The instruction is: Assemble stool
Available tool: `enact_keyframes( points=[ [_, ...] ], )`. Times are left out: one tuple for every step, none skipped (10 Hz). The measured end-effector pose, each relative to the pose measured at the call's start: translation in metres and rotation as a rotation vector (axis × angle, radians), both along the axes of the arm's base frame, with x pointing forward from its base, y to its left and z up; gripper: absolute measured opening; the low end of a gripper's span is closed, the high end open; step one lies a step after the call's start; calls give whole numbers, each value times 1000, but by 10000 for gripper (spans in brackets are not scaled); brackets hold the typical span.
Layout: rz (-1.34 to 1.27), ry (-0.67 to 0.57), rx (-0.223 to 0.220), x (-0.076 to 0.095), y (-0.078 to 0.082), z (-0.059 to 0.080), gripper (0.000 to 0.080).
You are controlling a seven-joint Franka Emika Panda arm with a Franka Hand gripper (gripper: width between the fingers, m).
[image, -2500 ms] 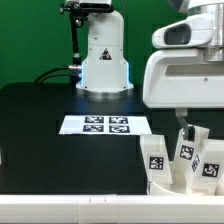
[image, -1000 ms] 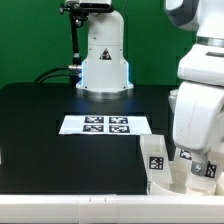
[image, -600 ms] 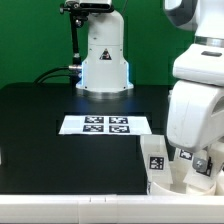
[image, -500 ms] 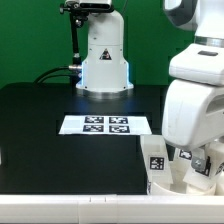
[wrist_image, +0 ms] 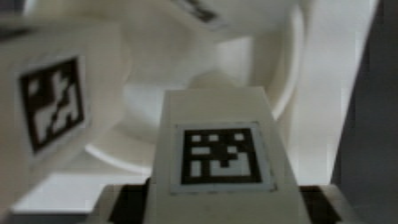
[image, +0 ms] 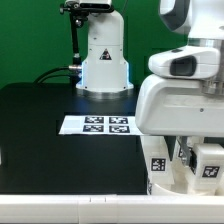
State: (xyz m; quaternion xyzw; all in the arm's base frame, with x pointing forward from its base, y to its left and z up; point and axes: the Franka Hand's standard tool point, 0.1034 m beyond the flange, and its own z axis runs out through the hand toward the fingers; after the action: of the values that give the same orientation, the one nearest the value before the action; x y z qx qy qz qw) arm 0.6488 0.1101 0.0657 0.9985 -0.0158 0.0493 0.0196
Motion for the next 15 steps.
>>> enact_keyframes(
  points=[
    [-227,0,43,0,-1,-1,331],
    [-282,-1,47,-1,-2,-1,331],
    [-333,-2,52,-1,-3,-1,331],
    [-422,-5,59,-1,-4,-1,332],
    [-538,-8,69,-2,-5,-1,332],
    [-721,-18,87,-4,-5,-2,332],
    [-983,-25,121,-7,-3,-2,332],
    [-1189,-31,151,-8,-3,-3,333],
    [-1202,-32,151,-8,-3,-3,333],
    [-1263,-30,159,-8,-3,-3,333],
    [-1337,-28,166,-9,-4,-3,333],
    [-1388,-28,170,-9,-4,-3,333],
    [-1489,-24,188,-9,-4,-3,333],
    [-1714,-21,237,-11,-4,-4,333],
    [-1930,-29,287,-11,0,-4,333]
  ],
)
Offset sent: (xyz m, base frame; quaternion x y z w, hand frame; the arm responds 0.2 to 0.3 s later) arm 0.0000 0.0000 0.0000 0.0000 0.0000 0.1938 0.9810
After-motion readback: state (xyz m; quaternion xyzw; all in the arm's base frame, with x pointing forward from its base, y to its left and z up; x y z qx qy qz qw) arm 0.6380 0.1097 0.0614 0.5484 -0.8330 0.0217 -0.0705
